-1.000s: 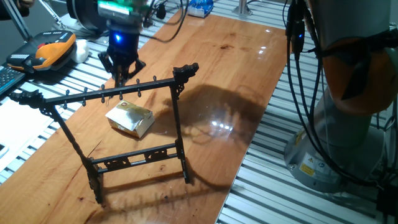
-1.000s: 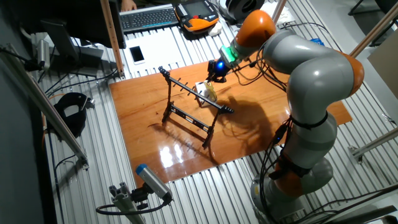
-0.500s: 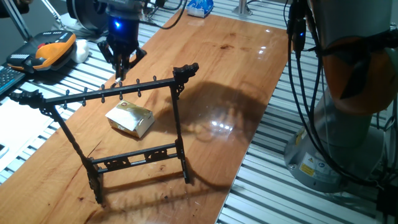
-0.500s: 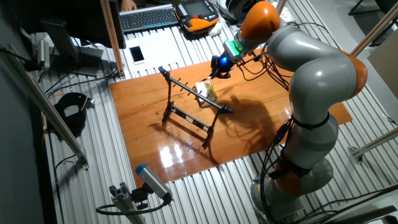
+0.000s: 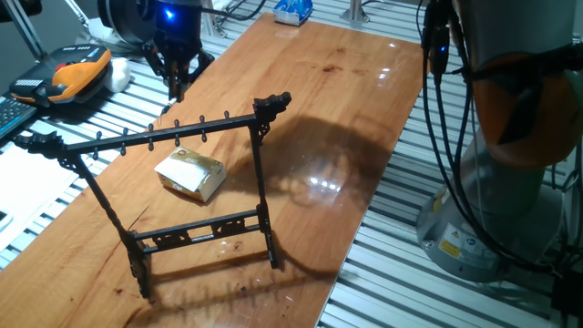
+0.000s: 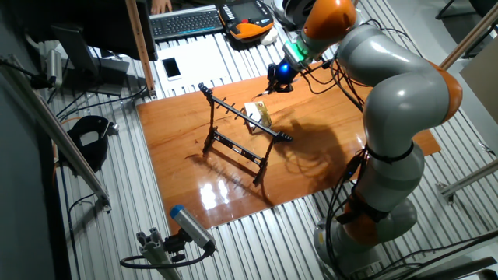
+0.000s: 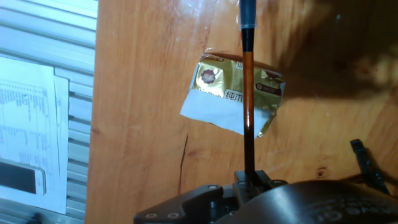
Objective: Place the brush on the pen rack
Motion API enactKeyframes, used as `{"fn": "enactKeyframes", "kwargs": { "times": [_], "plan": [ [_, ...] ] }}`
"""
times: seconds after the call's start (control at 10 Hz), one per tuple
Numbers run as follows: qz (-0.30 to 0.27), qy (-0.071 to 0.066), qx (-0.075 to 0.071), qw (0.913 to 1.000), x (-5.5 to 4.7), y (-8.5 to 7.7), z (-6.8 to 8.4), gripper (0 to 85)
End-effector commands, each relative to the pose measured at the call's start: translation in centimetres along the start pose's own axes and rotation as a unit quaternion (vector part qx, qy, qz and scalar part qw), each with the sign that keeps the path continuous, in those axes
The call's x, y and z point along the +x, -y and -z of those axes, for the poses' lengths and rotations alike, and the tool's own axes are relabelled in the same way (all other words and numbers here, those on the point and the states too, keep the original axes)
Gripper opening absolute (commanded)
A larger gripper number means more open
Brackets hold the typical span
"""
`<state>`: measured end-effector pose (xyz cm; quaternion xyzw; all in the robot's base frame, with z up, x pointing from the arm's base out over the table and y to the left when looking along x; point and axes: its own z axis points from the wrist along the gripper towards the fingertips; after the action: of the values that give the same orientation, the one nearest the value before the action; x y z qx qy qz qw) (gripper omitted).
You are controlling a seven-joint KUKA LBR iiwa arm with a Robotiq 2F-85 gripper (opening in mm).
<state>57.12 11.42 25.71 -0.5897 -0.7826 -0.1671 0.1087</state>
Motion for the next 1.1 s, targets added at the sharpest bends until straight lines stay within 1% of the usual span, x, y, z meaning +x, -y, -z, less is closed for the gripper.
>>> {"fn": "enactKeyframes", "kwargs": {
  "times": [0.0,0.1,0.2,0.4,0.5,0.6,0.7,0.8,1.0],
  "plan": [
    [0.001,0.002,0.0,1.0,-0.03,-0.04,-0.09,0.0],
    [0.008,0.01,0.001,0.9999,-0.08,-0.1,-0.17,0.0],
    [0.012,0.013,0.001,0.9998,-0.09,-0.11,-0.19,0.0],
    [0.025,0.034,-0.002,0.9991,-0.09,-0.11,-0.19,0.0],
    [0.026,0.04,-0.005,0.9988,-0.09,-0.11,-0.19,0.0],
    [0.033,0.05,-0.002,0.9982,-0.09,-0.11,-0.19,0.0],
    [0.037,0.051,-0.001,0.998,-0.09,-0.11,-0.19,0.0],
    [0.052,0.051,-0.004,0.9974,-0.09,-0.11,-0.19,0.0],
    [0.072,0.044,-0.007,0.9964,-0.09,-0.11,-0.19,0.0]
  ]
}}
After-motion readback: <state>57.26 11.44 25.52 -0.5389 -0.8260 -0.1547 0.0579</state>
